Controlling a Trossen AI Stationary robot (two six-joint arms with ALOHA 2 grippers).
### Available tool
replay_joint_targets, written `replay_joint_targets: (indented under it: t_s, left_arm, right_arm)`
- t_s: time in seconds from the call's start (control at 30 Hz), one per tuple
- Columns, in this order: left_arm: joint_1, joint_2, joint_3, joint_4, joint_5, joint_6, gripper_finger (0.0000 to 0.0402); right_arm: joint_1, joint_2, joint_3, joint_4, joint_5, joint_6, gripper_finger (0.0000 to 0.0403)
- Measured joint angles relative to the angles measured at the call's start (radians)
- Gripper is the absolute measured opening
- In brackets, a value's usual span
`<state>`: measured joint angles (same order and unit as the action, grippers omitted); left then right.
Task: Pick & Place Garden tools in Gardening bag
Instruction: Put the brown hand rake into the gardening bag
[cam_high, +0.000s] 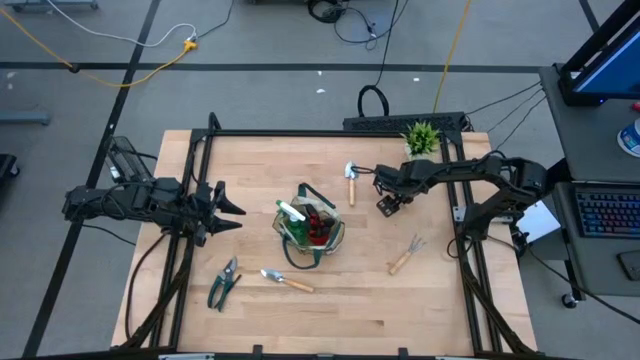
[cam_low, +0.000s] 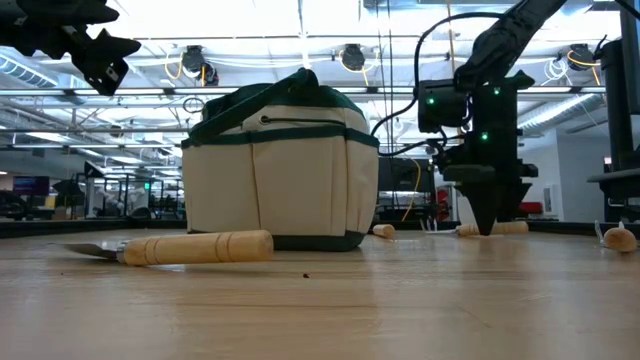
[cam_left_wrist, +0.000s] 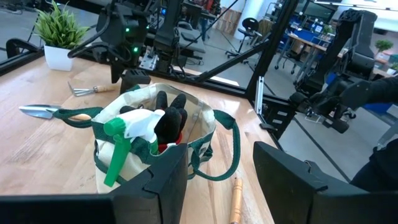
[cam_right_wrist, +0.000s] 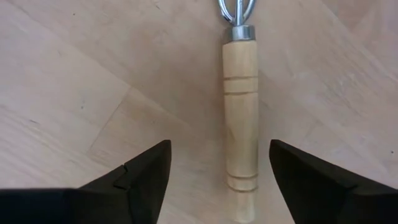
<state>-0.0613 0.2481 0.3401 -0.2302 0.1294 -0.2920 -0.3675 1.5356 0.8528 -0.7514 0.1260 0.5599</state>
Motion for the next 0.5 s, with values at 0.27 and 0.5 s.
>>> replay_joint_targets:
  t_s: [0.27,0.5]
  left_arm:
    - [0.000,0.000,0.000,0.000,0.000,-0.001,0.0186]
    - [0.000,0.000,0.000,0.000,0.000,-0.005,0.0186]
  right_arm:
    - [-0.013,-0.005,-0.047,0.012,-0.005,0.007,0.0224]
    - [-0.011,-0.004,-0.118,0.022,-0.026,0.049,0.0196]
